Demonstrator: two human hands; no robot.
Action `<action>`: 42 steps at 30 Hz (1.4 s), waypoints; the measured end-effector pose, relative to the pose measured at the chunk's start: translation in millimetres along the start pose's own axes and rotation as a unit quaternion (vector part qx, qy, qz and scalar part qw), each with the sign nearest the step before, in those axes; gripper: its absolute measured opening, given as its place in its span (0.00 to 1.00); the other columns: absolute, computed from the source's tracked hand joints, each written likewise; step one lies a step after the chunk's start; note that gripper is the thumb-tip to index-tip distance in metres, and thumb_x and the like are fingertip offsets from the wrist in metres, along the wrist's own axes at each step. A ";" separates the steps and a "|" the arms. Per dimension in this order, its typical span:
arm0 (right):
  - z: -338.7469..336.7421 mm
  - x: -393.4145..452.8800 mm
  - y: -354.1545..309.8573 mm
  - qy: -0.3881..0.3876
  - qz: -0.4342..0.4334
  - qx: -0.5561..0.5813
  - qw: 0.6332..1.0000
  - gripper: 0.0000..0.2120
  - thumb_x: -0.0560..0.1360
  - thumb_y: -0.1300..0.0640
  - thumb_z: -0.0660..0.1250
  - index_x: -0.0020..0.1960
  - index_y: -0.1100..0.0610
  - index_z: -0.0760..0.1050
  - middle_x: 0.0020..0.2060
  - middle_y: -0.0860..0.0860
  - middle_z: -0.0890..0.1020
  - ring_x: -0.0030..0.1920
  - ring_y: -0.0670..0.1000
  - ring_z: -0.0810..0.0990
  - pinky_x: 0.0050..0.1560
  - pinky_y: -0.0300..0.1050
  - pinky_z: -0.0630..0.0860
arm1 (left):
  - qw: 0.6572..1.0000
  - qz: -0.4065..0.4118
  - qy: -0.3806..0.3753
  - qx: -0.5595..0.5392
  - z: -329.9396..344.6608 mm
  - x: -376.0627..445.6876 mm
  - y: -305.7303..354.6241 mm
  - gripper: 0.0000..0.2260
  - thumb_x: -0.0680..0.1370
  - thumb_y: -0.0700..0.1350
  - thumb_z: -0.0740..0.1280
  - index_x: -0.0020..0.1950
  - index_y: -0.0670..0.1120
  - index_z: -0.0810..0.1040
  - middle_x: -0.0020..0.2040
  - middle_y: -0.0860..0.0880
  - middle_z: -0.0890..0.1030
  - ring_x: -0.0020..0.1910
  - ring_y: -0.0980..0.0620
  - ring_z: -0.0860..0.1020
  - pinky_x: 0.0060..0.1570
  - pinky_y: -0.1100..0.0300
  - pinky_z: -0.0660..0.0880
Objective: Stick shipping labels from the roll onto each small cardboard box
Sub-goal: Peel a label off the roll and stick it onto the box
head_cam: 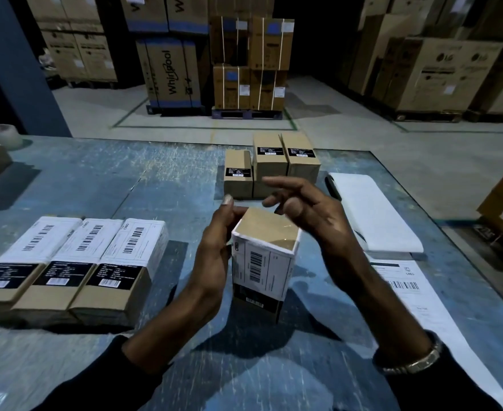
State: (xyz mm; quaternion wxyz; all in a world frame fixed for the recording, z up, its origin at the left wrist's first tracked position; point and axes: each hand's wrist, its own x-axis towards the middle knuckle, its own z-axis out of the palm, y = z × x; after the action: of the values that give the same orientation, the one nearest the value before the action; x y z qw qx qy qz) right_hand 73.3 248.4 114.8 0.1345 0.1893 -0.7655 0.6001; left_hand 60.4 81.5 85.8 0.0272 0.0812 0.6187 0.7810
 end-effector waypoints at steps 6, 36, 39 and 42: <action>-22.9 1.0 7.0 -0.041 -0.007 -0.040 0.998 0.18 0.73 0.43 0.75 0.60 0.48 0.86 0.52 0.42 0.87 0.57 0.51 0.85 0.48 0.49 0.84 | 0.993 0.042 0.041 0.106 -11.3 10.5 6.1 0.18 0.87 0.51 0.60 0.53 0.41 0.85 0.48 0.50 0.89 0.50 0.53 0.85 0.52 0.56 0.76; -30.2 18.1 79.7 -0.018 0.166 0.106 0.980 0.35 0.73 0.51 0.78 0.77 0.46 0.70 0.68 0.52 0.83 0.66 0.54 0.84 0.61 0.55 0.84 | 0.989 0.019 -0.062 0.133 -0.8 13.8 -48.7 0.26 0.80 0.60 0.69 0.78 0.67 0.68 0.67 0.70 0.79 0.65 0.66 0.79 0.65 0.58 0.79; -29.9 16.4 80.9 -0.044 0.166 0.098 0.980 0.42 0.70 0.53 0.81 0.80 0.44 0.66 0.70 0.50 0.82 0.68 0.53 0.82 0.63 0.54 0.83 | 0.990 0.014 -0.055 0.127 0.3 14.7 -49.8 0.21 0.86 0.56 0.62 0.79 0.67 0.66 0.65 0.75 0.78 0.63 0.70 0.78 0.57 0.70 0.78; -30.0 15.5 80.6 -0.072 0.184 0.080 0.977 0.51 0.68 0.54 0.83 0.83 0.42 0.58 0.73 0.48 0.79 0.71 0.51 0.80 0.66 0.52 0.82 | 0.991 0.000 -0.054 0.120 1.8 13.1 -48.1 0.18 0.88 0.53 0.59 0.76 0.70 0.65 0.58 0.81 0.77 0.60 0.74 0.78 0.51 0.77 0.75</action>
State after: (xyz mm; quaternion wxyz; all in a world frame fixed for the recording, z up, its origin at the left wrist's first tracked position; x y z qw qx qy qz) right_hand 22.5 292.3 58.9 -0.0491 0.0980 -0.7443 0.6588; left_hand 45.0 96.2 40.7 0.0504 0.1260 0.7052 0.6959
